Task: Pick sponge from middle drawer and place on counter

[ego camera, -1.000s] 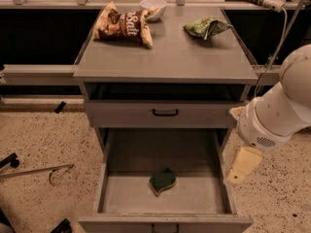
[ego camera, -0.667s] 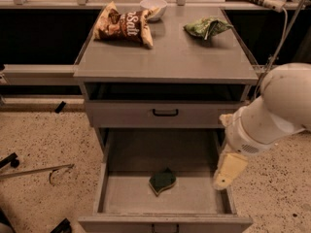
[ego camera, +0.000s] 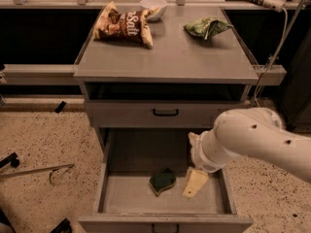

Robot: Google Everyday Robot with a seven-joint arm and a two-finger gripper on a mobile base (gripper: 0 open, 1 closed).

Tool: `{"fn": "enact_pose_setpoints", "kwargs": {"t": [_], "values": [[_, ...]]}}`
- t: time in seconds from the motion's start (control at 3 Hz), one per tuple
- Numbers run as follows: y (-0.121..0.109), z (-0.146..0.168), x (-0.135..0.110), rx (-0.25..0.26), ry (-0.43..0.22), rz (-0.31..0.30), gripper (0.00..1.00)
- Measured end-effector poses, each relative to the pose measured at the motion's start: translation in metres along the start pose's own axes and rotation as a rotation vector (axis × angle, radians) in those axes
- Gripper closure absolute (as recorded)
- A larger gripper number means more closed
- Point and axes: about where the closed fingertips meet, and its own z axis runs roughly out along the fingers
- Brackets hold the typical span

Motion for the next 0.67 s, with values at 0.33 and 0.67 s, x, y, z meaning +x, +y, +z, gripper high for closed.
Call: {"fn": "enact_pose_setpoints", "kwargs": {"t": [0.33, 0.67], "values": [[0.0088, 0.0465, -0.0032, -0.012, -0.032, 0.011, 0.0], [0.0088, 0.0458, -0.0033, -0.012, -0.031, 0.01, 0.0]]}}
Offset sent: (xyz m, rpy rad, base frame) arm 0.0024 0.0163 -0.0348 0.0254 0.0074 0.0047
